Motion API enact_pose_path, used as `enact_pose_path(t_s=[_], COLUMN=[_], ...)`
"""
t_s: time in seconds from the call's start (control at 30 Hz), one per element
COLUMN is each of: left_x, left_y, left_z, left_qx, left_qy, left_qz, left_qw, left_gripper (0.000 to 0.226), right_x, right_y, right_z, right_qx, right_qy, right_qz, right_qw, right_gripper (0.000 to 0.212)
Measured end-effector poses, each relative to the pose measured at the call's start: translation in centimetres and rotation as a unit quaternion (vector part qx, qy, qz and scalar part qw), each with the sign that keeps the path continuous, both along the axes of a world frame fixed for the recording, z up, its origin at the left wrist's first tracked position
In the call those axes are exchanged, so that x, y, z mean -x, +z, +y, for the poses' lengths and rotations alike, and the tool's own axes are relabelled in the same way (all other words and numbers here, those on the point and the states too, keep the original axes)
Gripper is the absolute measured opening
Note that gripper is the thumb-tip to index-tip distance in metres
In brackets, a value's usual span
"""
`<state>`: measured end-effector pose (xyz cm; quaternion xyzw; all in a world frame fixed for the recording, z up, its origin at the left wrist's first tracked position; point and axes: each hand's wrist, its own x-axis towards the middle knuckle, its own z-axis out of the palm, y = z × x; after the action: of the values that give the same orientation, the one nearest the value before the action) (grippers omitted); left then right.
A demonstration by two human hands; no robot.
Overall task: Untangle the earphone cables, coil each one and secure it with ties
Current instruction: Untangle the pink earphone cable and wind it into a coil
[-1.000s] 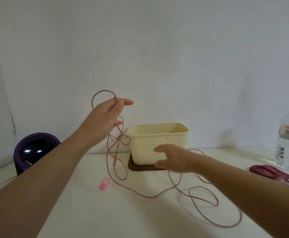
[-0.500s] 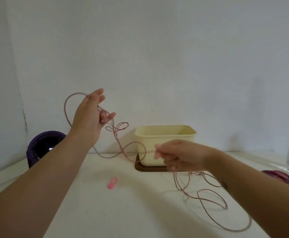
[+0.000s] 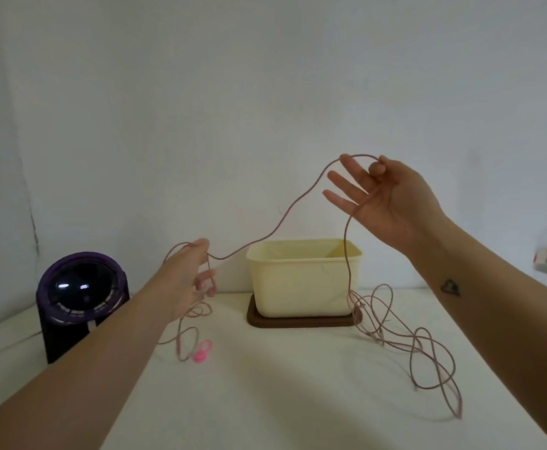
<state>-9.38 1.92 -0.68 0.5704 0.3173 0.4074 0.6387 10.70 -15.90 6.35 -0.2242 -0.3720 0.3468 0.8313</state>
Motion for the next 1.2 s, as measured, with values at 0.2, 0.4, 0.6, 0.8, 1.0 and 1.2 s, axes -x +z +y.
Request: enact_pose_path(t_s=[0.2,0.4,0.6,0.8,1.0,1.2], left_x=[0.2,0.5,-1.2,-2.0,-1.0,1.0], left_y=[0.5,1.2,1.6,1.8,1.2,0.0], left_z=[0.1,-2.4,-4.1,-5.2,-3.5,-1.4], left_qx=[-0.152,-0.353,-0.415,-0.410,-0.345,-0.158], left_qy=[0.073,0.119,0.067,0.054,0.050,-0.235], left_qz=[0.031,0.068,0.083,0.104,0.168,0.219], left_qw=[0.985,0.925,0.904,0.904,0.922,0.934], left_gripper=[0.035,0.025,0.025,0.031,0.042,0.042], right_x=[-1.3,-5.1,1.6,5.9,3.3,-0.1], right_y=[-2.5,-6.7,-6.7,-6.4,-6.1,-3.5], right_z=[0.4,0.1,1.7,2.7,2.1,0.4], right_qx=[0.085,0.515,0.316,0.315,0.348,0.245], right_qy=[-0.046,-0.326,-0.233,0.032,-0.065,-0.090], right_qz=[0.024,-0.505,-0.552,-0.502,-0.534,-0.284], right_qw=[0.995,0.611,0.736,0.805,0.768,0.923], right_gripper=[0.037,0.036,0.045,0.033,0.030,0.028])
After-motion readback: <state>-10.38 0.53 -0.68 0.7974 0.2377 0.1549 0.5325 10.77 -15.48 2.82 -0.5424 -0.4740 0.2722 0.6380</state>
